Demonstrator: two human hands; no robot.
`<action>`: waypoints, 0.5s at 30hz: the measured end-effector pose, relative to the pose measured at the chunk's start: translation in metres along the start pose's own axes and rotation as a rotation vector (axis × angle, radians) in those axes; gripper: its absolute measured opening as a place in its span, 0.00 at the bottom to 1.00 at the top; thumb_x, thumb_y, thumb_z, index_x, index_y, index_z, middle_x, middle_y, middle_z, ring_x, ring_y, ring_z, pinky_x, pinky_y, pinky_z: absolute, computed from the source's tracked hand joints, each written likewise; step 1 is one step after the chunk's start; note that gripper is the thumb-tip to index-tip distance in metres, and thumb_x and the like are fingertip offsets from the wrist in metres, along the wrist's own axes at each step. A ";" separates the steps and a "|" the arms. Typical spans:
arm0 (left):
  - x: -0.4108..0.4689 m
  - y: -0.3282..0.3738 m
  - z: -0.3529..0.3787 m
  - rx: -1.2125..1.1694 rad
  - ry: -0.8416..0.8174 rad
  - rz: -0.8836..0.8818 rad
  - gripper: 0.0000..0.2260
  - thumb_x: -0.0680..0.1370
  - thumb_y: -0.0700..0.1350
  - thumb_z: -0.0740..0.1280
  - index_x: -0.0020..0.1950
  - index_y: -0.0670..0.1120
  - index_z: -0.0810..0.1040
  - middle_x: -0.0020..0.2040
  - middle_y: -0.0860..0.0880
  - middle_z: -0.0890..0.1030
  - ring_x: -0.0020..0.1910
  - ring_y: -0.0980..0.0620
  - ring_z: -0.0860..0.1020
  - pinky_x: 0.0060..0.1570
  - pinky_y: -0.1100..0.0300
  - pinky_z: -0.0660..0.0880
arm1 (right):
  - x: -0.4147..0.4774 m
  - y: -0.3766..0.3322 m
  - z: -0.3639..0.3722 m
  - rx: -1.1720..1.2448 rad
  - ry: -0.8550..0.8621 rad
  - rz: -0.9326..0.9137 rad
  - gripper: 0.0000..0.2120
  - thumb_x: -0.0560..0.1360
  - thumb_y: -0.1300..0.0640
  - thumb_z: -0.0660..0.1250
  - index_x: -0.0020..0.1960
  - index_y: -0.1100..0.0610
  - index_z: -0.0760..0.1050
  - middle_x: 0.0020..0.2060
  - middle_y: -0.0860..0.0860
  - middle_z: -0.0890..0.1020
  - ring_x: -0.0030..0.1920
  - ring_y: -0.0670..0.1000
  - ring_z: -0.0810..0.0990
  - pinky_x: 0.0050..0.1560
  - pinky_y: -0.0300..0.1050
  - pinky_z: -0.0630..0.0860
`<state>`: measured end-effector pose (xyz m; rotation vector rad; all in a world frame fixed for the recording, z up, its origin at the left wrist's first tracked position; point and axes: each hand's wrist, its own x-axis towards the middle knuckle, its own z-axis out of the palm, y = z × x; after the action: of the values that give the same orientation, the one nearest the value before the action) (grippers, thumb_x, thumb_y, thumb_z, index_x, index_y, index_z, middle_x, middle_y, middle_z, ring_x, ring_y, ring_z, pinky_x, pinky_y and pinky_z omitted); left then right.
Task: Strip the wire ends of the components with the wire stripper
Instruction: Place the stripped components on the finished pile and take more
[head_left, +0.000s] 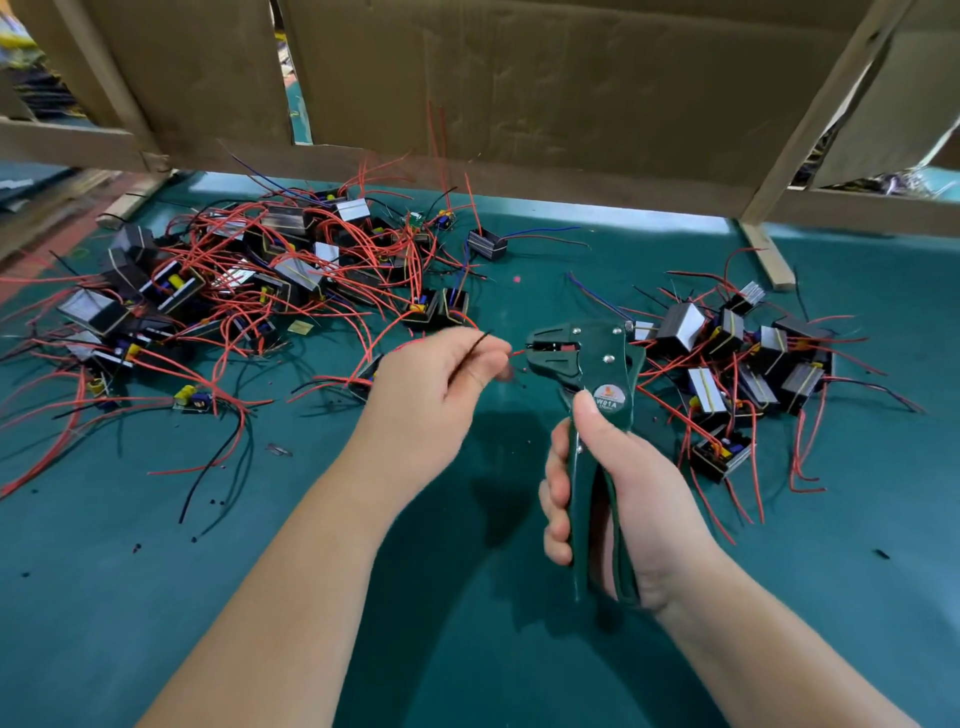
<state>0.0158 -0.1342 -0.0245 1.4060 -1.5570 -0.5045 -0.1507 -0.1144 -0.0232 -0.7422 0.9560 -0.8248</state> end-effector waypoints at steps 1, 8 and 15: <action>-0.001 0.000 0.001 0.089 -0.023 0.035 0.07 0.80 0.43 0.64 0.47 0.46 0.82 0.39 0.58 0.83 0.37 0.65 0.77 0.40 0.72 0.69 | 0.000 -0.003 -0.002 0.008 -0.012 0.025 0.23 0.63 0.39 0.70 0.39 0.58 0.71 0.26 0.56 0.70 0.21 0.54 0.68 0.23 0.41 0.67; 0.003 -0.006 -0.015 0.274 -0.120 0.082 0.07 0.81 0.42 0.63 0.49 0.46 0.80 0.35 0.56 0.78 0.37 0.64 0.73 0.39 0.73 0.65 | 0.002 -0.015 -0.017 -0.101 -0.163 0.131 0.20 0.67 0.39 0.71 0.38 0.57 0.74 0.28 0.56 0.72 0.23 0.54 0.70 0.23 0.43 0.69; 0.000 -0.013 -0.016 -0.065 -0.184 -0.212 0.30 0.77 0.61 0.55 0.77 0.52 0.60 0.71 0.55 0.71 0.63 0.70 0.67 0.58 0.81 0.56 | 0.005 -0.020 -0.027 0.043 -0.181 0.063 0.15 0.65 0.47 0.67 0.41 0.59 0.77 0.33 0.58 0.75 0.29 0.57 0.75 0.30 0.50 0.76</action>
<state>0.0362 -0.1334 -0.0273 1.5174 -1.5272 -0.8257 -0.1789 -0.1336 -0.0190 -0.7329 0.7934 -0.7080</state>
